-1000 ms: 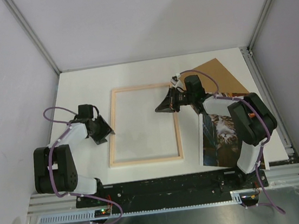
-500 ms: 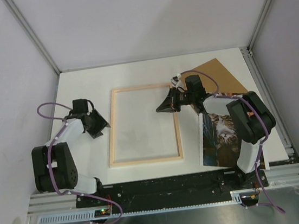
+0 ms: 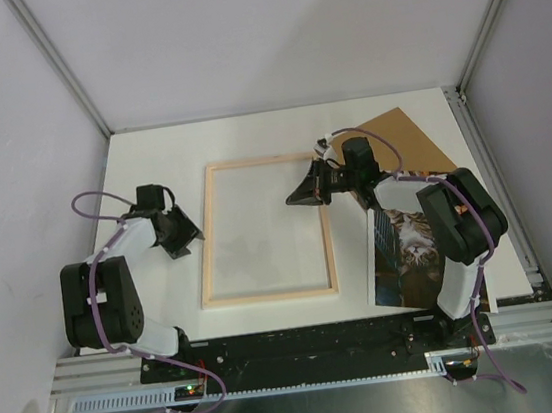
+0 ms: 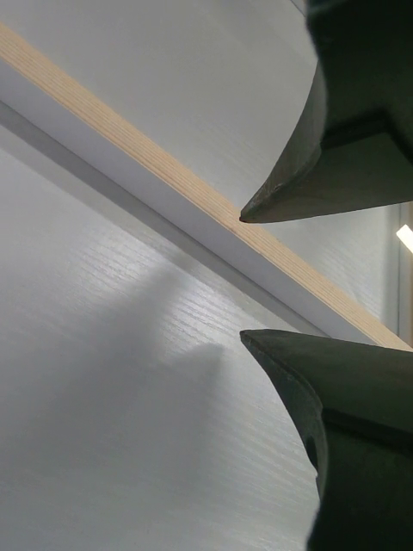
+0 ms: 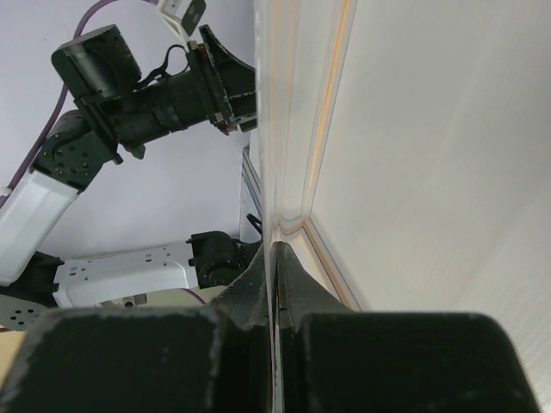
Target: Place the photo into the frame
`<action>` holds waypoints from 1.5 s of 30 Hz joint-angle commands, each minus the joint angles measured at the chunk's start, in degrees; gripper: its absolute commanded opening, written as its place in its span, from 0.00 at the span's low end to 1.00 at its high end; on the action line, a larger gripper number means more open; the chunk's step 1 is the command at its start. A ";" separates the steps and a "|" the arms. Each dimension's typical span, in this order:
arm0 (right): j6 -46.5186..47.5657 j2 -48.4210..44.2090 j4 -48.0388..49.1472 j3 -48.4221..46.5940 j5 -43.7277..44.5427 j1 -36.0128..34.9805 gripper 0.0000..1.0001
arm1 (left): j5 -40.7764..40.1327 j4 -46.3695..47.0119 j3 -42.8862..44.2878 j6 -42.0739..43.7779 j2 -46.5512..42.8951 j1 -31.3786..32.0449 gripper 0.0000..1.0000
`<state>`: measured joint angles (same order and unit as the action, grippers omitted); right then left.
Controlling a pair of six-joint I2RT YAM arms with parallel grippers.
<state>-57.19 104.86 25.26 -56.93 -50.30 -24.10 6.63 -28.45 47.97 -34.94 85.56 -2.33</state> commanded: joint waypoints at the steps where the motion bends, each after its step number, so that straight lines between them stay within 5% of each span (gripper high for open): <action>1: -2.32 0.41 6.24 -2.41 -2.17 -0.26 0.00 | -0.81 -0.20 -0.83 0.74 0.30 -0.48 0.57; 45: -3.38 3.57 4.76 -2.44 1.44 -0.60 0.00 | 0.12 0.19 -0.96 1.01 1.41 -0.36 0.57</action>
<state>-60.01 108.25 28.14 -57.12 -49.74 -24.29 6.63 -28.71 47.03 -34.94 86.65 -2.33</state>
